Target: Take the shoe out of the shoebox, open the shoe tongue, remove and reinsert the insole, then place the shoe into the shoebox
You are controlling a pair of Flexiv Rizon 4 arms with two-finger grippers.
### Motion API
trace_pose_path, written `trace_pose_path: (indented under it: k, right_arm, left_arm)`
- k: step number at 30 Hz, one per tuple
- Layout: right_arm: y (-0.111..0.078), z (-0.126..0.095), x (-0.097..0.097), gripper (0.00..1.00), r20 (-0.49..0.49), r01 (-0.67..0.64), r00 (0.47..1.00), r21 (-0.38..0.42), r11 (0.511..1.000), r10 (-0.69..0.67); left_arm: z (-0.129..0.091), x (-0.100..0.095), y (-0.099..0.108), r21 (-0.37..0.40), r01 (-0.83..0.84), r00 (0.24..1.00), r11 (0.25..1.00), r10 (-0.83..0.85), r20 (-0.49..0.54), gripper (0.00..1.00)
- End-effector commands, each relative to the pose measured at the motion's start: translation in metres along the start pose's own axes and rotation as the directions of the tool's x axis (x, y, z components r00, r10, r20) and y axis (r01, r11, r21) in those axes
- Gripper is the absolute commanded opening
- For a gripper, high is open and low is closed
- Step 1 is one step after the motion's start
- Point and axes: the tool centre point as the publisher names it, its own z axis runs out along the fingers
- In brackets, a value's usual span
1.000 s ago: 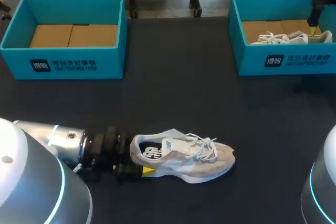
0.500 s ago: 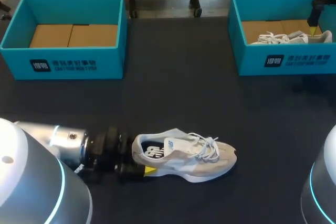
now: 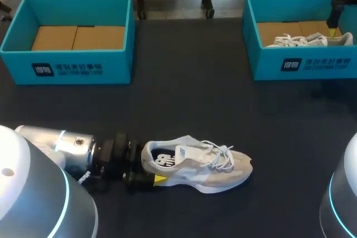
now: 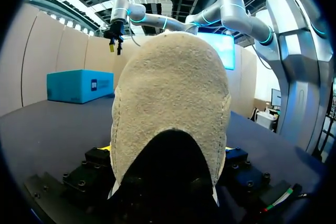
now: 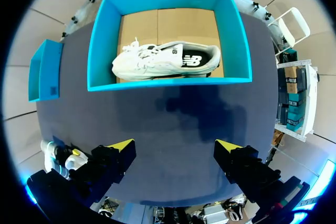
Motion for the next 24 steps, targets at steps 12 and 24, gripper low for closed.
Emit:
trace_pose_path:
  k: [12,24]
  right_arm:
    - [-0.051,0.0,0.085,1.0,0.003,-0.058,0.998,-0.026,0.998,0.058]
    - [-0.066,0.003,0.104,1.0,0.014,-0.104,0.994,-0.036,0.994,0.105]
  left_arm:
    - [0.0,0.0,-0.001,-0.002,-0.001,1.0,1.0,0.001,0.003,0.0]
    - [0.0,0.0,-0.001,-0.002,-0.001,1.0,1.0,0.001,0.003,0.0]
